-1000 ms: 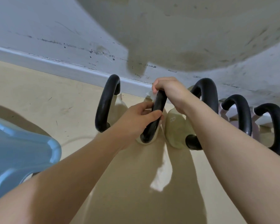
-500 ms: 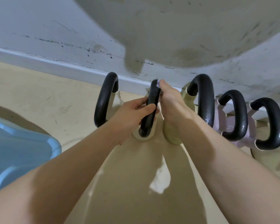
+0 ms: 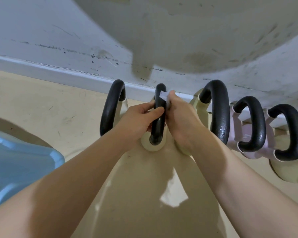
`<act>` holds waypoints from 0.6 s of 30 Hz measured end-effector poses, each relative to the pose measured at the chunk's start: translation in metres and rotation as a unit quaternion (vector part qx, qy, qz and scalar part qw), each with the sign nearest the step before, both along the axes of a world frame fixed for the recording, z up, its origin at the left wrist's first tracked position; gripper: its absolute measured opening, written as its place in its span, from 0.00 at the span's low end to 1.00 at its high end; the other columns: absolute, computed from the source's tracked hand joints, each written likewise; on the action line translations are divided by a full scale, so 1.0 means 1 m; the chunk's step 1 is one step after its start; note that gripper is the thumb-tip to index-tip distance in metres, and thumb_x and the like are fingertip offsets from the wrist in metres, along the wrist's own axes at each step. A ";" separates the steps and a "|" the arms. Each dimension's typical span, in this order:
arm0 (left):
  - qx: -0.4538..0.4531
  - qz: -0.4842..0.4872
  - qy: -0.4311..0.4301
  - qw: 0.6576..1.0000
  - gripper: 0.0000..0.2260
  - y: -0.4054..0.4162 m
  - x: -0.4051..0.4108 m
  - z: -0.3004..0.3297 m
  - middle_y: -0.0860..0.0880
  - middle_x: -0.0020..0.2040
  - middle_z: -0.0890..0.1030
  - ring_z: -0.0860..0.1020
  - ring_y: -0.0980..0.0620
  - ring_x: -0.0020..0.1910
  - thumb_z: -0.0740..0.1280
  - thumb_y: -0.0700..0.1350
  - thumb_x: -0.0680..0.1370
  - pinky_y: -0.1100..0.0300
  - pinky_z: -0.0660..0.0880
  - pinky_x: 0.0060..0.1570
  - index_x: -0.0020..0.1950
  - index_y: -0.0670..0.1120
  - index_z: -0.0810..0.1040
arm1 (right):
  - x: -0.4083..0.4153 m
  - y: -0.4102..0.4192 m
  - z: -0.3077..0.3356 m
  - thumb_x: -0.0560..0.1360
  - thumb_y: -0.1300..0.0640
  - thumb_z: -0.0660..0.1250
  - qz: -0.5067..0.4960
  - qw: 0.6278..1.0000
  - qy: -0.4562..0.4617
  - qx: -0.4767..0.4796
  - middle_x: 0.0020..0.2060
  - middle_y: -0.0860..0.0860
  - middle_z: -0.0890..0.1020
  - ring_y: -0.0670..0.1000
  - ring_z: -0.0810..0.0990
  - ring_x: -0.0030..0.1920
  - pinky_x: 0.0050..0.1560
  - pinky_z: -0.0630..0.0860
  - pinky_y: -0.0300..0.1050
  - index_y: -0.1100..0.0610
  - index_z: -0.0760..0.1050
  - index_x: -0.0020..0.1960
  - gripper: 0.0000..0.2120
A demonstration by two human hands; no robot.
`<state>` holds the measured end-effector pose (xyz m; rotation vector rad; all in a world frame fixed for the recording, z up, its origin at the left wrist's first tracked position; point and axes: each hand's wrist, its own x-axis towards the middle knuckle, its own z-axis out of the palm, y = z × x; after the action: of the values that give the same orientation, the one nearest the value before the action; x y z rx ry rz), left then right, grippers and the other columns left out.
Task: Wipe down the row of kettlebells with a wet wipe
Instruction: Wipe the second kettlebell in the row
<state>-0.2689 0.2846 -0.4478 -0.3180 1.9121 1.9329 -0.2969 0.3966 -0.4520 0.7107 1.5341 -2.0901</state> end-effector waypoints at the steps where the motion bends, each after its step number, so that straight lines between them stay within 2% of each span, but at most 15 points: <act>1: -0.009 -0.001 0.002 1.000 0.10 0.002 0.000 0.001 0.48 0.48 0.85 0.83 0.49 0.48 0.65 0.47 0.77 0.51 0.77 0.58 0.57 0.54 0.79 | -0.006 0.000 0.001 0.78 0.43 0.56 -0.022 0.999 -0.021 -0.020 0.55 0.59 0.80 0.55 0.79 0.54 0.52 0.76 0.50 0.62 0.72 0.61 0.24; 4: -0.045 -0.009 0.009 0.999 0.08 0.010 0.002 0.006 0.44 0.51 0.84 0.82 0.47 0.52 0.63 0.48 0.77 0.50 0.76 0.59 0.55 0.58 0.78 | -0.014 -0.006 0.009 0.78 0.46 0.57 -0.087 0.992 -0.064 -0.072 0.51 0.60 0.80 0.58 0.80 0.51 0.46 0.75 0.54 0.63 0.73 0.57 0.21; 6: -0.061 -0.006 0.020 0.998 0.08 0.011 0.006 0.010 0.47 0.52 0.84 0.81 0.49 0.52 0.63 0.49 0.78 0.50 0.75 0.61 0.55 0.55 0.78 | 0.000 -0.006 0.012 0.80 0.52 0.56 -0.069 0.995 -0.039 -0.061 0.50 0.60 0.80 0.58 0.80 0.50 0.45 0.76 0.52 0.64 0.73 0.54 0.16; 8: -0.085 0.008 0.033 0.996 0.12 0.008 0.010 0.011 0.49 0.52 0.83 0.81 0.51 0.52 0.62 0.49 0.78 0.52 0.74 0.60 0.59 0.51 0.78 | 0.021 -0.001 0.013 0.81 0.54 0.53 -0.029 0.997 -0.018 -0.063 0.54 0.60 0.80 0.57 0.79 0.56 0.55 0.75 0.50 0.65 0.72 0.60 0.17; 10: -0.124 0.033 0.031 0.991 0.14 0.006 0.015 0.010 0.52 0.51 0.81 0.79 0.52 0.51 0.59 0.52 0.79 0.53 0.74 0.60 0.63 0.51 0.74 | 0.022 0.006 0.008 0.81 0.53 0.52 -0.019 0.997 -0.001 -0.078 0.54 0.60 0.81 0.57 0.78 0.59 0.64 0.70 0.51 0.64 0.71 0.63 0.18; 12: -0.127 0.073 0.007 0.989 0.11 0.006 0.023 0.007 0.54 0.46 0.78 0.77 0.53 0.48 0.55 0.54 0.80 0.52 0.73 0.60 0.58 0.52 0.72 | 0.019 0.005 0.013 0.81 0.52 0.53 -0.042 0.999 0.008 -0.033 0.52 0.58 0.82 0.56 0.79 0.57 0.67 0.69 0.53 0.63 0.71 0.63 0.18; 14: -0.098 0.106 -0.025 0.989 0.11 0.005 0.034 0.005 0.52 0.48 0.78 0.77 0.53 0.49 0.53 0.53 0.80 0.49 0.72 0.62 0.55 0.52 0.72 | 0.034 0.002 0.010 0.80 0.54 0.54 0.007 0.995 0.073 0.069 0.46 0.53 0.81 0.53 0.78 0.52 0.64 0.71 0.56 0.62 0.73 0.61 0.17; 15: -0.092 0.105 -0.035 0.990 0.12 0.004 0.038 0.005 0.51 0.50 0.79 0.77 0.52 0.52 0.53 0.53 0.80 0.48 0.71 0.63 0.55 0.52 0.73 | 0.049 0.001 0.006 0.80 0.53 0.54 0.032 0.986 0.114 0.117 0.43 0.51 0.81 0.52 0.78 0.48 0.62 0.73 0.54 0.59 0.75 0.58 0.15; 18: -0.084 0.099 -0.055 0.990 0.14 0.006 0.047 0.008 0.49 0.57 0.78 0.75 0.49 0.59 0.52 0.52 0.80 0.48 0.68 0.66 0.59 0.51 0.74 | 0.086 -0.001 0.008 0.80 0.52 0.54 0.052 0.974 0.165 0.146 0.42 0.46 0.82 0.43 0.79 0.44 0.48 0.74 0.34 0.47 0.77 0.48 0.13</act>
<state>-0.2223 0.2903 -0.4397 -0.6718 2.0391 1.8337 -0.2111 0.3954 -0.4440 0.3762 2.0427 -1.9998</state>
